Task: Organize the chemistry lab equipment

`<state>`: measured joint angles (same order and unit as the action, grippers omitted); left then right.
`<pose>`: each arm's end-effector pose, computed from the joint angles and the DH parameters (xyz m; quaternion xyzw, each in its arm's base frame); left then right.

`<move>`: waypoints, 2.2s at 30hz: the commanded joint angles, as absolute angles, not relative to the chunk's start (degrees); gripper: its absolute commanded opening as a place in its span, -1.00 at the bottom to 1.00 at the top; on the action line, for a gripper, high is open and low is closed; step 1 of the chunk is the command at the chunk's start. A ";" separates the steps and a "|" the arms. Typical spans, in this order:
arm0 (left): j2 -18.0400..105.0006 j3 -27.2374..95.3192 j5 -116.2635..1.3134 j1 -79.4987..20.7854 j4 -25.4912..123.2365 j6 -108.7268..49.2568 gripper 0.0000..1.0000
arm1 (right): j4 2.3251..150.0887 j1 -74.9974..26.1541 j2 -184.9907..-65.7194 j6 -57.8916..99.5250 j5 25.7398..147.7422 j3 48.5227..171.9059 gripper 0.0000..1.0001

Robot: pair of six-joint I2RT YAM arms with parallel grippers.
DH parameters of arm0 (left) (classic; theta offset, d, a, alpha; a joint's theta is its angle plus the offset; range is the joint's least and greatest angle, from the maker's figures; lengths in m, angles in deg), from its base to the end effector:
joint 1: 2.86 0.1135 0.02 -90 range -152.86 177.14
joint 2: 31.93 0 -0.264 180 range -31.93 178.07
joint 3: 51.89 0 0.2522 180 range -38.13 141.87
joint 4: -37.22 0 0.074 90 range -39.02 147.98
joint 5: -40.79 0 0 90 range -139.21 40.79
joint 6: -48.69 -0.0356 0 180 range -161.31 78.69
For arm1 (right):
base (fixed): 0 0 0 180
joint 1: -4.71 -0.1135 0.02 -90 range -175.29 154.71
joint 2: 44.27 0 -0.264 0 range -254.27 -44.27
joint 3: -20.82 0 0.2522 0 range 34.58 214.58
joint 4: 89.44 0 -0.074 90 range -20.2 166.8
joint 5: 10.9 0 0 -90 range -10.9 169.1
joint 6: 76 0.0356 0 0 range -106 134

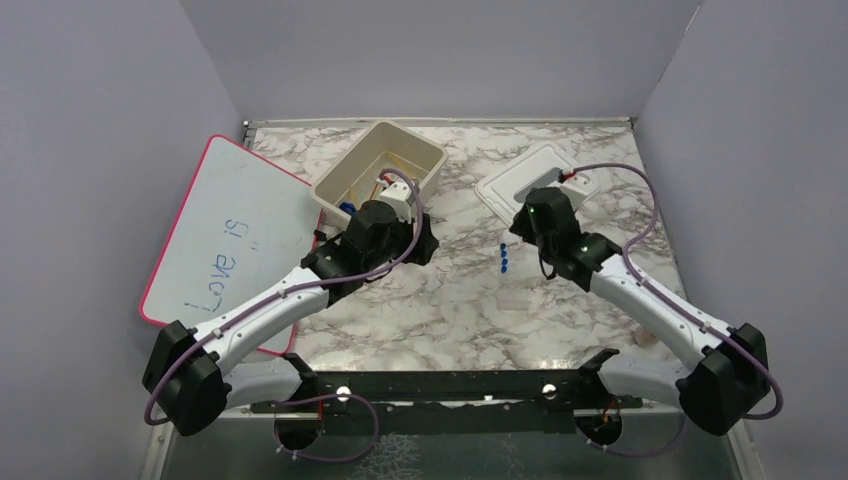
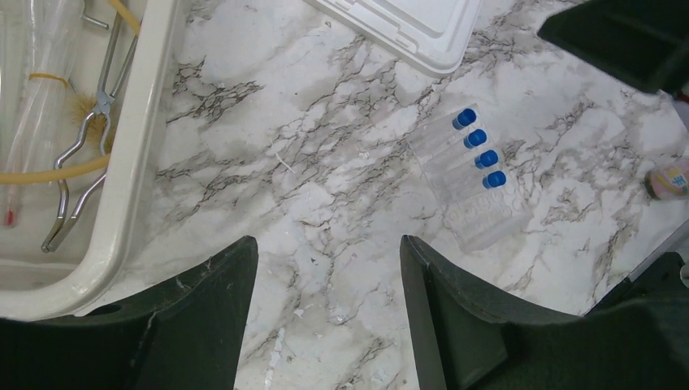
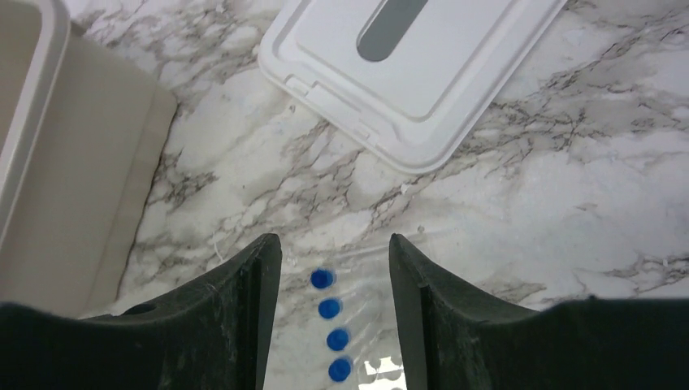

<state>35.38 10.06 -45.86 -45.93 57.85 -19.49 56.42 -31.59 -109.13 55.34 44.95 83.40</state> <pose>0.1970 -0.1813 0.2855 0.1411 0.8360 -0.2633 0.4604 0.2078 0.1278 0.2810 0.1697 0.8467 0.0659 0.5000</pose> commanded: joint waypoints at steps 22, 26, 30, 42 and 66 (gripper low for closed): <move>40.29 15.66 -49.66 -45.07 55.20 -19.87 0.40 | 59.73 -0.31 -149.22 48.48 68.07 102.11 0.11; 40.76 16.64 -47.42 -44.83 55.40 -20.63 0.40 | 57.99 -0.32 -150.14 48.63 65.40 102.81 -0.05; 41.18 17.06 -47.28 -44.47 55.68 -20.92 0.40 | 57.95 -0.34 -149.63 48.55 64.26 102.43 -0.20; 41.10 17.13 -47.46 -43.88 56.58 -20.88 0.40 | 54.10 -0.32 -155.13 50.15 63.08 106.47 -0.33; 44.03 20.33 -47.93 -42.64 57.58 -19.04 0.41 | 55.52 -0.32 -154.59 52.95 65.82 112.37 -0.81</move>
<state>43.38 17.60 -48.39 -43.30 57.30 -20.06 53.19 -0.53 -156.35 50.78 62.94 110.72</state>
